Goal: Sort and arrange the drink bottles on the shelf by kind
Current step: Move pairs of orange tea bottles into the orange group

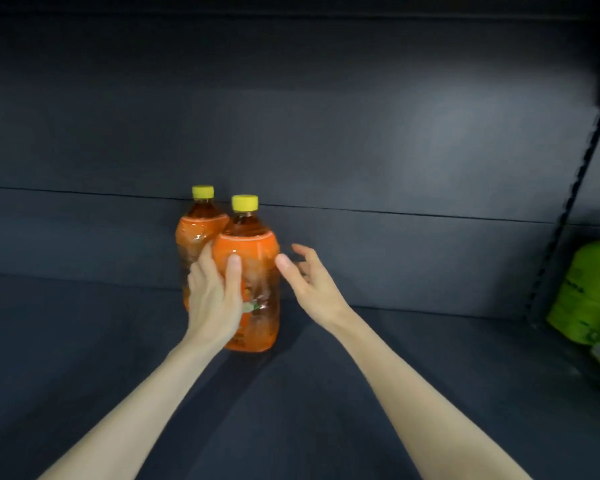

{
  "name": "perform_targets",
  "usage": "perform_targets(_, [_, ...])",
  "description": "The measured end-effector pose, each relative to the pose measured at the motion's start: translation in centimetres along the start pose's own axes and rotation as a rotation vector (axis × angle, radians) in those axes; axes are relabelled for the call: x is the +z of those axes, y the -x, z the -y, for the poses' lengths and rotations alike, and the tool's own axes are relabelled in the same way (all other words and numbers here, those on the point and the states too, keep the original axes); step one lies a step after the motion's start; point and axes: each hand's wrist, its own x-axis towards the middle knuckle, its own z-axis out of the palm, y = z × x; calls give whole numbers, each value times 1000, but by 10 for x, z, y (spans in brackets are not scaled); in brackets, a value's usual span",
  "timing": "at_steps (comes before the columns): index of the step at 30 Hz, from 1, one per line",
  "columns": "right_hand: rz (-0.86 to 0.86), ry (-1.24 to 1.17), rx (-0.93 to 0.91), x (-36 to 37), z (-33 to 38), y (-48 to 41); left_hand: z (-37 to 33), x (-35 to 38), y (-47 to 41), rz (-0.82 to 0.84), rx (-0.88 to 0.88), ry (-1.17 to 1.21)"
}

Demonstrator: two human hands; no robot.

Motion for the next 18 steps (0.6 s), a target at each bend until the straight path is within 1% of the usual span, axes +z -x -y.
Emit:
perform_targets(2, [-24,-83,13,4,-3,-3,1,1,-2,60,39,79])
perform_targets(3, [-40,-95,14,4,-5,-5,4,1,-5,42,57,104])
perform_targets(5, [-78,-103,8,5,-6,-7,13,-1,-17,-98,56,73])
perform_targets(7, [-107,-135,13,5,-9,-9,25,-3,-34,-202,-43,10])
perform_targets(9, [-133,-144,7,6,-12,-9,34,-2,-51,-159,-179,63])
perform_targets(11, [-165,-164,9,6,-15,-10,42,2,-61,-87,-265,185])
perform_targets(13, [-182,-179,19,4,-17,-12,50,4,-64,-73,-251,244])
perform_targets(18, [-154,-213,82,6,-17,-15,60,2,-64,-15,-218,273])
